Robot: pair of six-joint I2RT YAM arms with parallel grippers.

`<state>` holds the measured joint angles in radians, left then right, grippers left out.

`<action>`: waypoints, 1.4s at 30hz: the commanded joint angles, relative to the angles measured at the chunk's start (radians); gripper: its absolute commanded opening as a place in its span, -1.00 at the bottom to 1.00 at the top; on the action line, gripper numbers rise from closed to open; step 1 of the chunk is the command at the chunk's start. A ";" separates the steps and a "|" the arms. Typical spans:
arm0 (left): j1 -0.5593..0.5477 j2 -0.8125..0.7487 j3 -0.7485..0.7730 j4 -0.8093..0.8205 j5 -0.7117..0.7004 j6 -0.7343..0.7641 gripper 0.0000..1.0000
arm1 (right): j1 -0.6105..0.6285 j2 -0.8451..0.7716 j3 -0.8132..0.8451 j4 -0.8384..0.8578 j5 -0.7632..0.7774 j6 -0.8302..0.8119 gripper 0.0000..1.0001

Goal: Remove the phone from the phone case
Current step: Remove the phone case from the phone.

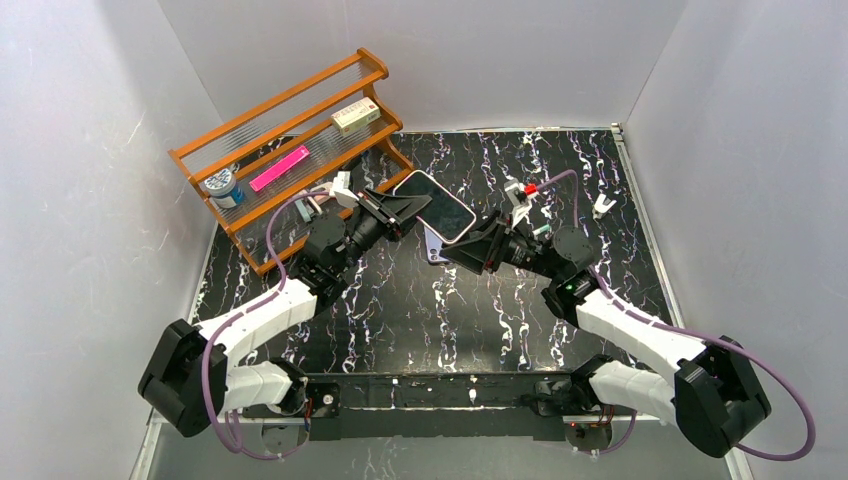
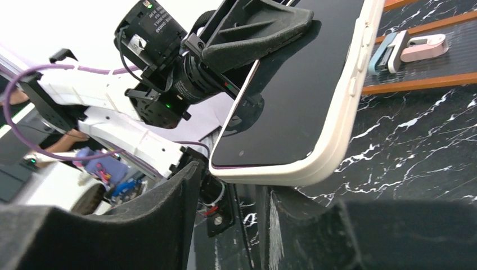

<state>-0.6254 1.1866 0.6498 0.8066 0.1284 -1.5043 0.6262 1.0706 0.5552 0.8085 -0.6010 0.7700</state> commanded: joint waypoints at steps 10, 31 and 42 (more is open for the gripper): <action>-0.005 0.018 0.059 0.065 0.047 0.006 -1.00 | -0.079 0.032 -0.038 0.327 -0.004 0.209 -0.05; -0.005 0.062 0.096 0.031 0.120 -0.057 -1.00 | -0.111 0.103 0.192 -0.072 -0.269 -0.284 -0.97; 0.007 0.044 0.102 0.018 0.141 0.036 -1.00 | -0.122 0.117 0.280 -0.325 -0.251 -0.473 -0.97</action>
<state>-0.5972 1.2556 0.7120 0.8116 0.1566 -1.5536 0.5095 1.1885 0.7719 0.5388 -0.8898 0.3798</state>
